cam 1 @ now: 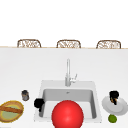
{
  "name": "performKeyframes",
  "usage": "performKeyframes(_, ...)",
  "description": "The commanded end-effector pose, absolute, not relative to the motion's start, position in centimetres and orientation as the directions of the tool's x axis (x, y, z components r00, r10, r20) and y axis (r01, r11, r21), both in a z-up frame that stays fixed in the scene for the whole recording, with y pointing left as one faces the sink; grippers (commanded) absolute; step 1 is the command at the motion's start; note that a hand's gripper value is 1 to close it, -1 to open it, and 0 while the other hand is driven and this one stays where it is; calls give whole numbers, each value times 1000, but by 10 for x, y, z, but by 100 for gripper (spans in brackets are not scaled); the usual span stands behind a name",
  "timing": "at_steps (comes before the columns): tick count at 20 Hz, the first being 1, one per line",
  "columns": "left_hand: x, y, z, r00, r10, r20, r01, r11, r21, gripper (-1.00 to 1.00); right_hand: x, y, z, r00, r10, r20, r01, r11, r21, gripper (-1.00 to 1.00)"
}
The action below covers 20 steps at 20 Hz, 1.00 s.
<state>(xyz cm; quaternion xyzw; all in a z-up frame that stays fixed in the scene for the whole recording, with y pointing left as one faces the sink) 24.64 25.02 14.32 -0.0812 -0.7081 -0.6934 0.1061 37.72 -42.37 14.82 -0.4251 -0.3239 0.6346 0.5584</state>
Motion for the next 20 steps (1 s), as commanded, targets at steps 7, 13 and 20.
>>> performKeyframes(7, 246, 250, 143, -964, -32, 263, 262, 25, 965, 0, 369, -351, 197, -14, 985, -172, -456, -159, -876, 100)
performKeyframes(13, 246, 250, 143, -964, -32, 263, 262, 25, 965, 0, 366, -308, 218, -13, 988, -151, -454, -141, -880, 100)
performKeyframes(20, 246, 250, 143, -964, -32, 263, 262, 25, 965, 0, 360, -258, 223, -10, 993, -118, -436, -110, -893, 100)
